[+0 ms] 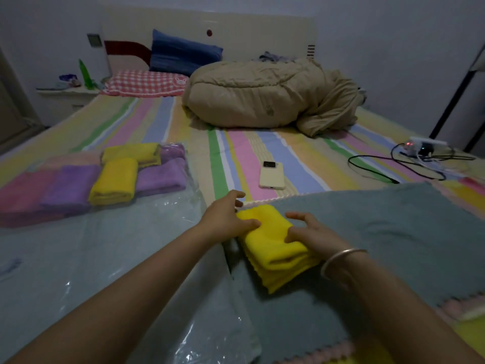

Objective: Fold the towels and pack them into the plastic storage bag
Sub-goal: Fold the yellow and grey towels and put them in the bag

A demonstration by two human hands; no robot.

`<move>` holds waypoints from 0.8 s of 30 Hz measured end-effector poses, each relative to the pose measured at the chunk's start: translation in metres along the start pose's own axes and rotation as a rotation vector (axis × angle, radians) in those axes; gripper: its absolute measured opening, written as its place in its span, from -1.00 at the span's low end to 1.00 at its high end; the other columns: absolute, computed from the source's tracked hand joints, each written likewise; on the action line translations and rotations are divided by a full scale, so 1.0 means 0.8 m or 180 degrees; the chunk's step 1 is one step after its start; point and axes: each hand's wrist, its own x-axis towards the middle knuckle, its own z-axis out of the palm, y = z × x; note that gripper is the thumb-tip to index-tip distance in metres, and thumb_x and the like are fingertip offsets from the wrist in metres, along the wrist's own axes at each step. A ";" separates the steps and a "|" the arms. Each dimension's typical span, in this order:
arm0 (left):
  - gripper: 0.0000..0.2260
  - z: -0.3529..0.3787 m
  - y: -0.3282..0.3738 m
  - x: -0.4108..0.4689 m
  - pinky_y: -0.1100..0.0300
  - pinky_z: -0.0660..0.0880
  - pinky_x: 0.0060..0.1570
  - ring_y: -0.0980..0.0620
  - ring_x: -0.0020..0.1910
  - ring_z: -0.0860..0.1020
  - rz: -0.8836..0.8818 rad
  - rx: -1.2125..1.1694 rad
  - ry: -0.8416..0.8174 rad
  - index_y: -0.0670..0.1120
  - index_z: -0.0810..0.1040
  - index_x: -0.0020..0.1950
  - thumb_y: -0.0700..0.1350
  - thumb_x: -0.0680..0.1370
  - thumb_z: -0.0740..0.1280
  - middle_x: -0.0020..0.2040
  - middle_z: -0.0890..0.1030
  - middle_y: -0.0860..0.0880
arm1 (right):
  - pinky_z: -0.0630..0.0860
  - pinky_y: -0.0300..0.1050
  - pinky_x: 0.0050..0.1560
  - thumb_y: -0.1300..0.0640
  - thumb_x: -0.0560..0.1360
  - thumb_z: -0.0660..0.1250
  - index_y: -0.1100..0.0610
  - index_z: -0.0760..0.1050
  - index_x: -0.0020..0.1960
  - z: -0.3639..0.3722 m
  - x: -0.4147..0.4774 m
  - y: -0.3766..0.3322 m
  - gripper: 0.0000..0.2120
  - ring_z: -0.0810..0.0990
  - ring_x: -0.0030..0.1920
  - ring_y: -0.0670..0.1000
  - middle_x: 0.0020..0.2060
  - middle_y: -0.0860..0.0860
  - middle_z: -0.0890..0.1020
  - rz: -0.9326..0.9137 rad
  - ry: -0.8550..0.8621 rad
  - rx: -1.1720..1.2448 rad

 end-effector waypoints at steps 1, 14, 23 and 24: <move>-0.35 0.003 0.005 -0.007 0.01 0.49 0.17 -0.03 0.15 0.53 0.0077 -0.0058 -0.0152 -0.03 0.35 0.40 0.06 0.38 0.52 0.24 0.54 -0.05 | 0.46 -0.12 -0.11 0.06 0.31 0.39 -0.11 0.37 0.29 -0.015 -0.009 0.008 -0.44 0.50 -0.02 0.07 0.14 0.14 0.51 -0.0032 -0.0077 -0.0174; -0.55 0.053 0.014 -0.047 0.10 0.50 0.08 0.01 0.05 0.57 -0.0006 0.0362 0.0284 -0.05 0.50 0.24 0.06 0.41 0.48 0.14 0.60 -0.02 | 0.38 0.05 0.13 -0.25 0.52 0.13 0.02 0.34 0.30 0.030 -0.063 0.034 -0.52 0.42 0.23 0.19 0.22 0.13 0.40 -0.0713 0.0446 -0.2972; -0.71 -0.024 -0.006 -0.156 0.18 0.49 0.01 0.12 0.01 0.56 0.0887 0.1029 0.0525 0.02 0.51 0.19 -0.03 0.49 0.40 0.09 0.59 0.09 | 0.35 0.21 0.21 -0.17 0.40 0.37 0.14 0.19 0.38 0.070 -0.055 0.029 -0.29 0.36 0.29 0.22 0.30 0.15 0.36 -0.0127 0.0984 -0.3423; -0.72 -0.036 -0.013 -0.170 0.19 0.49 0.00 0.13 0.00 0.56 0.0905 0.1087 0.0520 0.03 0.52 0.17 -0.03 0.48 0.41 0.07 0.59 0.10 | 0.35 0.17 0.19 -0.12 0.43 0.33 0.13 0.22 0.36 0.072 -0.058 0.031 -0.38 0.37 0.27 0.21 0.28 0.14 0.38 -0.0237 0.1119 -0.3353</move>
